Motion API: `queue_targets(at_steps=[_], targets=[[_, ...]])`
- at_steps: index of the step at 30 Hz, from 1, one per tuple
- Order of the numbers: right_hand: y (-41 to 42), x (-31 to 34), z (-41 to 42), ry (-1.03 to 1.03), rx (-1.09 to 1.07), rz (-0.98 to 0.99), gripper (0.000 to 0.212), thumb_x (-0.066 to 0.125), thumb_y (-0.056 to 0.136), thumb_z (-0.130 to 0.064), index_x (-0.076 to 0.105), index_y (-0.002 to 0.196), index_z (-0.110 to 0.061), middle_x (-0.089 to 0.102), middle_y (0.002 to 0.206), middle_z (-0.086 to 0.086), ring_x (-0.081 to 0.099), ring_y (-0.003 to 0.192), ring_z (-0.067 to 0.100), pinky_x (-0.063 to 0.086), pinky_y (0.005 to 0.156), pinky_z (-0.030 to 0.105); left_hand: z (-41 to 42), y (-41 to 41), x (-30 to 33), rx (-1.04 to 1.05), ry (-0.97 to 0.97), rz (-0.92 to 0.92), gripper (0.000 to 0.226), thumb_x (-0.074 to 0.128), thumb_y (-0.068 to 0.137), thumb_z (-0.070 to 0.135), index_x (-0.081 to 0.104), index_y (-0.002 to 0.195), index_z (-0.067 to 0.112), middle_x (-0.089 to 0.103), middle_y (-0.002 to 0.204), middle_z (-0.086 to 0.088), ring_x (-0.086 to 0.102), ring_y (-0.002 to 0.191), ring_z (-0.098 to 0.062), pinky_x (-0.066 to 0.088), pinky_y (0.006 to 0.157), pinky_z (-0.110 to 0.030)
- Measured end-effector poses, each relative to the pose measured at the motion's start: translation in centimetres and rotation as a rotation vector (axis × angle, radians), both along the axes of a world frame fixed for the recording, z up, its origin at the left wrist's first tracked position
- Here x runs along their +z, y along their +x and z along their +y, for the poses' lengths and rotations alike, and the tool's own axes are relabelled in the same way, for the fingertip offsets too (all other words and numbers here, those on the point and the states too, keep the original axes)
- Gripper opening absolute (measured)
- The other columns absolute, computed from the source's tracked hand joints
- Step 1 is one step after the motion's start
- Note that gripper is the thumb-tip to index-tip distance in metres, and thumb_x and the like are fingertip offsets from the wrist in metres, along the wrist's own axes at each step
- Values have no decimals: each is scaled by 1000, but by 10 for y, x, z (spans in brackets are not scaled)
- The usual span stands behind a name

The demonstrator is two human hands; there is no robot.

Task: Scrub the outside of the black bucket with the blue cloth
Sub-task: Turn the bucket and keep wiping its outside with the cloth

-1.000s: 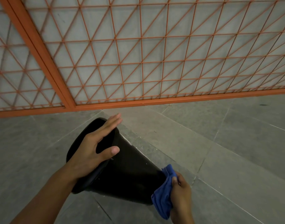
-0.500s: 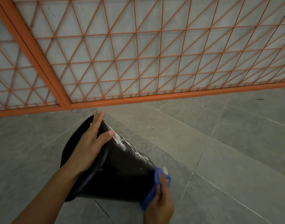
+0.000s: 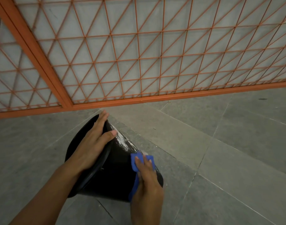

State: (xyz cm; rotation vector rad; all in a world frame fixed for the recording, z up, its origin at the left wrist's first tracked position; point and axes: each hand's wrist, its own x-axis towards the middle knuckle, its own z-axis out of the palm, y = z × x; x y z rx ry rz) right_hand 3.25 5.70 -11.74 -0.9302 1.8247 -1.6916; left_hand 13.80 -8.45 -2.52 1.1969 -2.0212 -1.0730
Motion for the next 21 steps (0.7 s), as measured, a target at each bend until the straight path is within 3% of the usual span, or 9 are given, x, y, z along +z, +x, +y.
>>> queue_targets(at_steps=[3,7,10,12,14,15,17,19,21], targets=[[-3,9,-6,23,30,-30,38,41,91,-4,56,122,-20,55,127,-6,45,123,6,34,103,21,8,0,1,-10,7,3,94,43,64,65,20,149,31,12,157,19,6,147,-5,10,122,-41],[-25,-8,0,106,-225,-213,27,49,88,7,66,107,-3,65,110,13,58,102,20,38,76,-1,25,-1,0,-79,-97,-76,92,40,68,70,15,149,35,5,156,26,0,147,-5,5,121,-34],[-39,-27,10,214,-336,-335,27,46,90,5,66,106,-3,66,103,10,64,87,6,38,64,6,40,-3,-6,-169,-216,-117,94,40,71,76,10,149,34,-3,156,29,-6,145,0,-2,118,-23],[-48,-40,22,253,-329,-412,29,40,93,3,62,111,-4,64,109,11,63,80,-1,46,73,13,50,-4,-10,-210,-290,-124,96,35,75,81,9,151,27,-4,158,24,-4,146,-2,-2,119,-23],[-55,-47,32,327,-255,-399,27,40,94,-6,58,111,-18,63,112,12,62,93,18,48,85,35,54,-4,-11,-232,-356,-122,95,33,79,79,13,151,20,0,159,20,0,147,-5,0,120,-23],[-57,-49,35,339,-244,-382,26,41,94,-8,56,110,-23,63,112,12,60,96,25,48,85,39,55,-3,-11,-239,-387,-127,94,33,81,77,16,151,17,2,160,17,3,148,-7,1,120,-25],[-59,-46,36,298,-306,-391,27,40,95,-6,57,110,-21,63,112,12,58,93,24,48,80,31,56,-1,-10,-261,-435,-145,93,33,82,76,20,150,13,7,161,10,8,148,-13,2,120,-30],[-64,-43,31,253,-472,-394,28,40,94,-1,60,113,-7,62,113,15,55,92,20,47,73,12,59,0,-11,-303,-473,-153,93,32,83,76,23,149,11,10,161,4,11,148,-18,4,120,-35],[-66,-36,26,246,-561,-386,28,41,94,0,60,114,-3,62,115,18,52,93,19,43,77,17,63,1,-13,-341,-491,-153,93,33,82,77,25,148,12,12,161,1,12,148,-21,4,120,-36]])
